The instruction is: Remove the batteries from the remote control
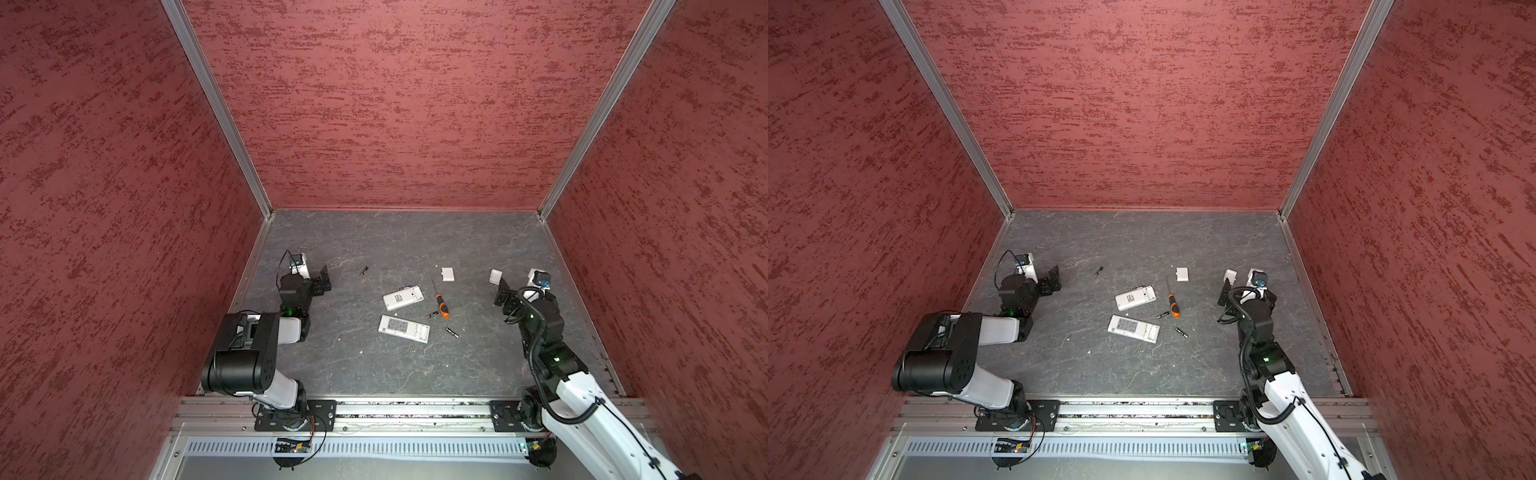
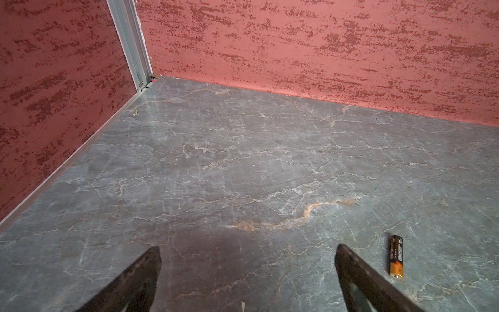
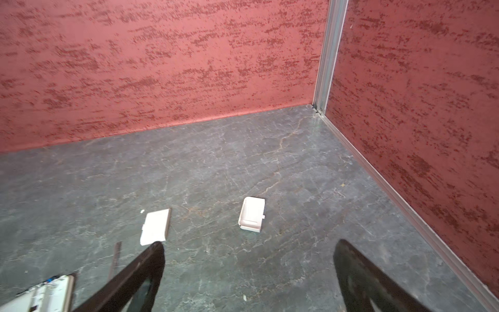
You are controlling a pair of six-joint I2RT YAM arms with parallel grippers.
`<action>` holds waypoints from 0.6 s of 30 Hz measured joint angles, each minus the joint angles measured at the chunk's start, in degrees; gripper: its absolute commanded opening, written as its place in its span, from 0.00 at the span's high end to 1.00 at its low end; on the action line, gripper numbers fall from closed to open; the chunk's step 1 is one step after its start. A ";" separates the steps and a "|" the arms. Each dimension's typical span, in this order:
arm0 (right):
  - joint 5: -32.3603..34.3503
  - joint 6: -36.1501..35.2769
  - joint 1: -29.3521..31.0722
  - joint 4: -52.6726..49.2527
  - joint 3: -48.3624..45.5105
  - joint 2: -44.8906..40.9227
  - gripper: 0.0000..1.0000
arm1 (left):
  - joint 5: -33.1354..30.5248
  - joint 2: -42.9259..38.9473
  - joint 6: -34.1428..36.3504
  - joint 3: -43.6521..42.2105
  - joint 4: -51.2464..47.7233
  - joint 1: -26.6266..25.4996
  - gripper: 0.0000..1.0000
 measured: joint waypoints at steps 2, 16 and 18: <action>1.53 -0.85 0.00 2.58 -1.22 1.53 0.01 | 0.04 0.00 0.17 0.00 0.31 0.00 0.01; 9.11 -3.41 -0.57 23.08 -8.11 14.60 0.01 | 0.11 0.00 0.22 0.00 1.25 0.00 0.01; 9.55 -3.41 -1.01 26.01 -8.66 16.70 0.01 | 0.11 0.00 0.22 0.00 1.27 0.00 0.01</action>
